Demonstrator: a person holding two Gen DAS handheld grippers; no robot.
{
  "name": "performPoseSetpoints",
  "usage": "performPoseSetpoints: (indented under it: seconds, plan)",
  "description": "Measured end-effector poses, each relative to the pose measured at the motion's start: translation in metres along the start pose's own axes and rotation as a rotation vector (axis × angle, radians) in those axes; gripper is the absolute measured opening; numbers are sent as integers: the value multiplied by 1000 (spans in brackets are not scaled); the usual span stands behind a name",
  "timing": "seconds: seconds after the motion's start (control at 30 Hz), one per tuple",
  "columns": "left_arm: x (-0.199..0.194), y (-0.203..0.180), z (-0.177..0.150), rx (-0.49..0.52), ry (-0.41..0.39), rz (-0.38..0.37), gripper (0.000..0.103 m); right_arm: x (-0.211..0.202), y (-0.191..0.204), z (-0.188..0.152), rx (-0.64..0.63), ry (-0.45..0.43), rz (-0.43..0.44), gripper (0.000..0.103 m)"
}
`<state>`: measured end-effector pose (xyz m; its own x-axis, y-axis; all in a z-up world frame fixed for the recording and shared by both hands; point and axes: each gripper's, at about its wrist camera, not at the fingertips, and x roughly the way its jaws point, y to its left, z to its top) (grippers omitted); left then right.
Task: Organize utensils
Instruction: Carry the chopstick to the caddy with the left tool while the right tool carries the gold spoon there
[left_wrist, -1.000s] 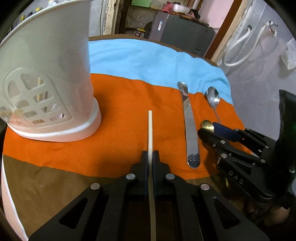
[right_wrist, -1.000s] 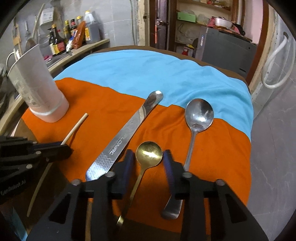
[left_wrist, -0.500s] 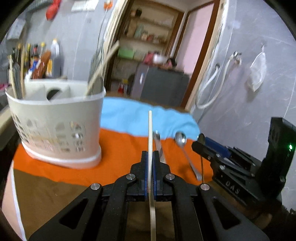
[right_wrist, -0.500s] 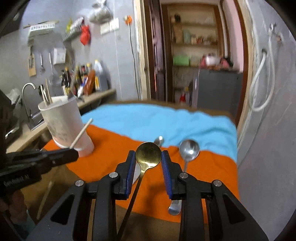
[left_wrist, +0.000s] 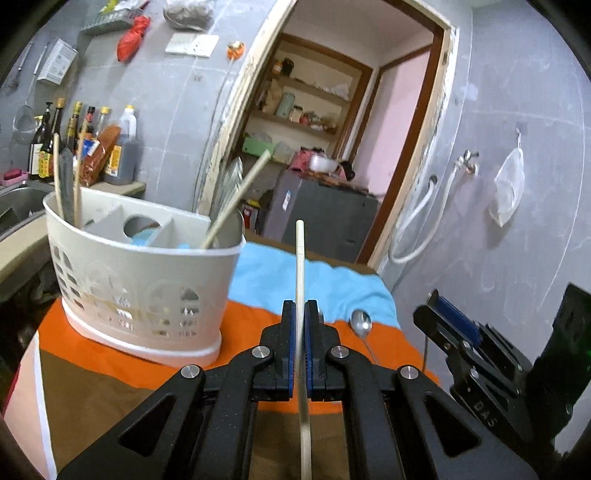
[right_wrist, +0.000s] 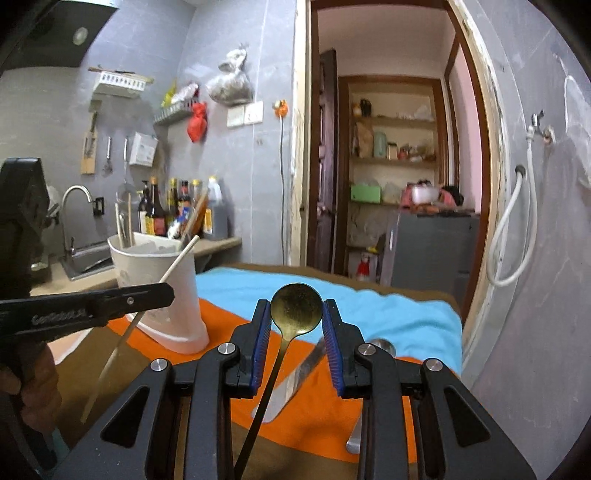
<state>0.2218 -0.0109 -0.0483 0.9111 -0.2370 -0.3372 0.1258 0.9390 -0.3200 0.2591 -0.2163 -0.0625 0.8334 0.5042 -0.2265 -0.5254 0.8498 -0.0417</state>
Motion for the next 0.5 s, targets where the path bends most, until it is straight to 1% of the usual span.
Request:
performPoseSetpoints:
  seconds: [0.13,0.33,0.5]
  plan:
    - [-6,8,15,-19,-49,1,3,-4,3,5,-9,-41,7,25]
    - [-19,21,41,-29,-129,26,3,-9,9,15,-20,-96,19,25]
    - [-28,37,75,-21,-181,54,3,-10,12,50,-12,-169,43,26]
